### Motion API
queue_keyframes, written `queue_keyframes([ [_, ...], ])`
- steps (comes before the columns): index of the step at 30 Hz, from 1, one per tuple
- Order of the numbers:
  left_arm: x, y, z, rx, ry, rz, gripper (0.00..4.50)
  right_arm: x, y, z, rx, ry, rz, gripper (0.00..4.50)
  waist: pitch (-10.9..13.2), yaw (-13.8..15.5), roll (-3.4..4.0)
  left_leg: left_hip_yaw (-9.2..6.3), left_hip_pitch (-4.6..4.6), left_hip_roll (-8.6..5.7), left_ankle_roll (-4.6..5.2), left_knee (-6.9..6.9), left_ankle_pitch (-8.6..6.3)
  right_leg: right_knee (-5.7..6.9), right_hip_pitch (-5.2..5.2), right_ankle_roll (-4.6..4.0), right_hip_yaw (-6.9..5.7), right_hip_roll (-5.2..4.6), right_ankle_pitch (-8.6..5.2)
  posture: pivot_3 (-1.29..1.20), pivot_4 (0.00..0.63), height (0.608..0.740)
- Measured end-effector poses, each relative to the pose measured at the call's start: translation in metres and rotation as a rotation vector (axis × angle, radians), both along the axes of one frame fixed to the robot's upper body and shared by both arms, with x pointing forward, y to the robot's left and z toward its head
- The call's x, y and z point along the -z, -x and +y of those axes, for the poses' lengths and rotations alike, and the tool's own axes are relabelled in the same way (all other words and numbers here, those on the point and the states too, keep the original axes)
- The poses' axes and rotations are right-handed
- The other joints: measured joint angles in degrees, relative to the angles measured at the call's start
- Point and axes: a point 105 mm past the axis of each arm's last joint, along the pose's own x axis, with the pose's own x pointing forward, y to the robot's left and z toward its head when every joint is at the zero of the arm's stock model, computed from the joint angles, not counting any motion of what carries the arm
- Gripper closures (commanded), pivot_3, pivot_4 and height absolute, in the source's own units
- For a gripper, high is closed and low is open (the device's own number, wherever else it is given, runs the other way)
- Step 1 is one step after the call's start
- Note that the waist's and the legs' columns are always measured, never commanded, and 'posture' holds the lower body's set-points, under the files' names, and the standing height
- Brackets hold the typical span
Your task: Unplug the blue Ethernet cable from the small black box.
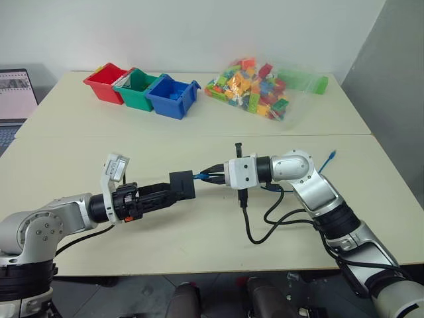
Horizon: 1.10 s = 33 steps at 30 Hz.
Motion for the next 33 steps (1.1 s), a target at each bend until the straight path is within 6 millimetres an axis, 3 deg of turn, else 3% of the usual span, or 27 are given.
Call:
queue_keyframes([
  [1,0.0,-0.001,-0.001,-0.002,0.008,0.004,0.73,-0.001,0.001,0.0,-0.003,-0.001,-0.006,4.36,0.0,0.01,0.0,0.0,0.0,-0.01,0.0,0.0,0.0,0.0,0.0,0.0,0.0,0.0,0.0,0.0,0.15,0.74],
  [14,0.001,0.001,-0.008,0.0,0.06,0.045,3.52,-0.004,0.002,0.003,-0.012,-0.009,-0.035,4.36,0.0,0.06,-0.01,0.0,0.0,-0.01,-0.01,0.01,0.0,0.0,0.0,0.0,0.01,-0.01,0.0,0.0,0.15,0.74],
  [16,0.001,0.001,-0.009,0.0,0.07,0.05,3.72,-0.004,0.002,0.003,-0.011,-0.007,-0.04,4.36,0.0,0.07,-0.01,0.0,0.0,-0.01,-0.01,0.01,0.0,0.0,0.0,0.0,0.01,-0.02,0.0,0.0,0.15,0.74],
  [21,0.003,0.003,-0.008,-0.006,0.071,0.055,3.72,-0.002,0.003,0.004,-0.012,0.001,-0.034,4.36,0.0,0.07,-0.01,0.0,0.0,-0.01,-0.01,0.01,0.0,0.0,0.0,0.0,0.01,-0.03,0.0,0.0,0.15,0.74],
  [22,0.004,0.004,-0.008,-0.005,0.071,0.055,3.72,-0.002,0.003,0.004,-0.012,0.002,-0.023,3.66,0.0,0.08,-0.01,0.0,0.0,-0.01,-0.01,0.01,0.0,0.0,0.0,0.0,0.01,-0.03,0.0,0.0,0.15,0.74],
  [30,0.006,0.009,-0.009,0.026,0.048,0.05,3.72,-0.011,0.019,0.001,-0.058,-0.015,0.084,1.8,0.0,0.16,-0.01,0.0,0.0,-0.01,-0.01,0.0,0.0,-0.01,0.0,0.0,0.01,-0.03,0.0,0.0,0.15,0.74],
  [33,0.007,0.012,-0.009,0.054,0.016,0.043,3.72,-0.011,0.023,-0.006,-0.033,-0.079,0.319,1.37,0.0,0.22,-0.01,-0.02,-0.01,-0.01,-0.01,0.0,0.0,-0.01,0.0,-0.01,0.01,-0.04,-0.01,0.0,0.15,0.74],
])
